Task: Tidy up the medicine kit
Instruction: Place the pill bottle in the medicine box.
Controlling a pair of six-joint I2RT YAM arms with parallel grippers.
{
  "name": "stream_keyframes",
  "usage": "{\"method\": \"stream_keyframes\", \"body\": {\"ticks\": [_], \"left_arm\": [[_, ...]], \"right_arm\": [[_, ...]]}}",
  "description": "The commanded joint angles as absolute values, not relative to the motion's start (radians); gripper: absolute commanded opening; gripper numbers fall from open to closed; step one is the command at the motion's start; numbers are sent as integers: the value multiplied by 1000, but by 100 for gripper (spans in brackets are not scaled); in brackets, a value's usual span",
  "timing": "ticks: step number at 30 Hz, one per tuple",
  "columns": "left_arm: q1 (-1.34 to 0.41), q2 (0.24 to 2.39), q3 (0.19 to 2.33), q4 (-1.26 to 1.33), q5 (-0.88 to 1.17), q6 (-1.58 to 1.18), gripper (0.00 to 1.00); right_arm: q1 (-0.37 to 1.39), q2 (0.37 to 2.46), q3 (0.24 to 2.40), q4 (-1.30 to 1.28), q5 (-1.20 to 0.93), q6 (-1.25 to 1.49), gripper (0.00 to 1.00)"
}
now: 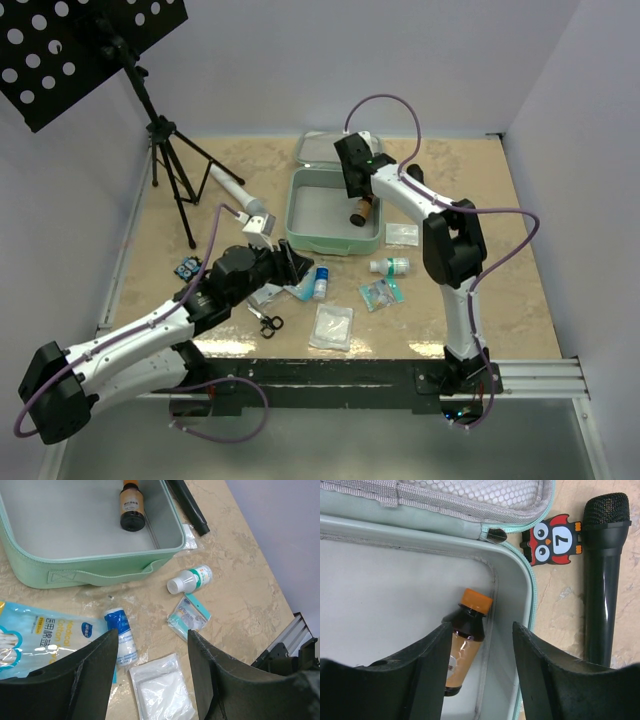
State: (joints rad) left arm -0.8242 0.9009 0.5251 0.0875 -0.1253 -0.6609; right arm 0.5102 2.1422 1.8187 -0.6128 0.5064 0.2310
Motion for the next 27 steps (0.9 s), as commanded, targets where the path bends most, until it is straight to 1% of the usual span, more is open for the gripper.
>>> {"method": "stream_keyframes", "body": {"ticks": [1,4,6,10,14,15,17,18,23,27], "left_arm": [[-818,914,518,121,-112,-647,62],[-818,914,520,114,-113,-647,62],[-818,913,517,112,-121,-647,62],[-818,923,522,120,-124,-644,62],[-818,951,526,132,-115,-646,62],[-818,959,529,135,-112,-646,62],[-819,966,529,140,-107,-649,62],[-819,969,529,144,-106,-649,62],[-818,1002,529,167,-89,-653,62],[-818,1015,535,166,-83,-653,62]], "right_arm": [[508,2129,1838,-588,529,238,56],[508,2100,1824,-565,552,255,55],[517,2053,1804,-534,534,256,52],[572,1990,1741,-482,447,239,40],[659,2014,1701,-502,439,230,25],[670,2014,1684,-499,437,232,20],[676,2013,1642,-482,423,235,13],[676,2014,1619,-471,414,232,11],[676,2037,1585,-411,459,242,13],[667,2104,1646,-437,520,252,12]]}}
